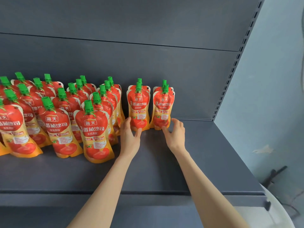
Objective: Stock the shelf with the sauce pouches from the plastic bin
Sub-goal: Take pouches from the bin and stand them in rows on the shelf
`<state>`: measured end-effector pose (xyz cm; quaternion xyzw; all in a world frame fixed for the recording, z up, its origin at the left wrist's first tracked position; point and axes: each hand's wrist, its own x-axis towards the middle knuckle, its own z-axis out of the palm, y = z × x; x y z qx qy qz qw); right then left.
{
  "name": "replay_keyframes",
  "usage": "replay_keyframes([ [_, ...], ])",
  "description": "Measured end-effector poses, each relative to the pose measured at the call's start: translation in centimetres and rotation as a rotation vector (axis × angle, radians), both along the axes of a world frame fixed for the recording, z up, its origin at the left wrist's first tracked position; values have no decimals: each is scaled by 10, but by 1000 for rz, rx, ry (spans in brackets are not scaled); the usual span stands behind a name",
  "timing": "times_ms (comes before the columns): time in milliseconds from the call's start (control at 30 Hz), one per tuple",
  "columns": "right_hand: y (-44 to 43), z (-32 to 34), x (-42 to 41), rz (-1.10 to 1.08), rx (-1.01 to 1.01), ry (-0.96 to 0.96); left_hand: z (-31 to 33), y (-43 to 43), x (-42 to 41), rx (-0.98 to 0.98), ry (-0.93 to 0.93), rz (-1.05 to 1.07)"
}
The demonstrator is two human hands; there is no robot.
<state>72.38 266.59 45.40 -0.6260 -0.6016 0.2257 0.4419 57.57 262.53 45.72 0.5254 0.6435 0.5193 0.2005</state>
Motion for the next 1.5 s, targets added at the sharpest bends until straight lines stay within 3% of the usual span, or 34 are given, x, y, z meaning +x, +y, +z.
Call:
replay_keyframes([
  [233,-89,29,25,45,120,132,27,-74,16,177,55,-186],
  [400,-192,5,43,-1,180,140,11,-168,34,198,57,-305],
  [500,-258,-28,57,-60,149,167,-22,-228,46,135,25,-366],
  [700,-372,-120,86,-106,-131,123,-105,-332,80,-180,-70,-453],
  [867,-438,-151,112,-132,-287,78,-147,-389,103,-357,-124,-511],
  [1233,-472,-192,189,-139,-446,47,-203,-422,170,-495,-154,-394],
  [1500,-471,-294,284,-3,-695,96,-309,-448,267,-690,-191,-160],
])
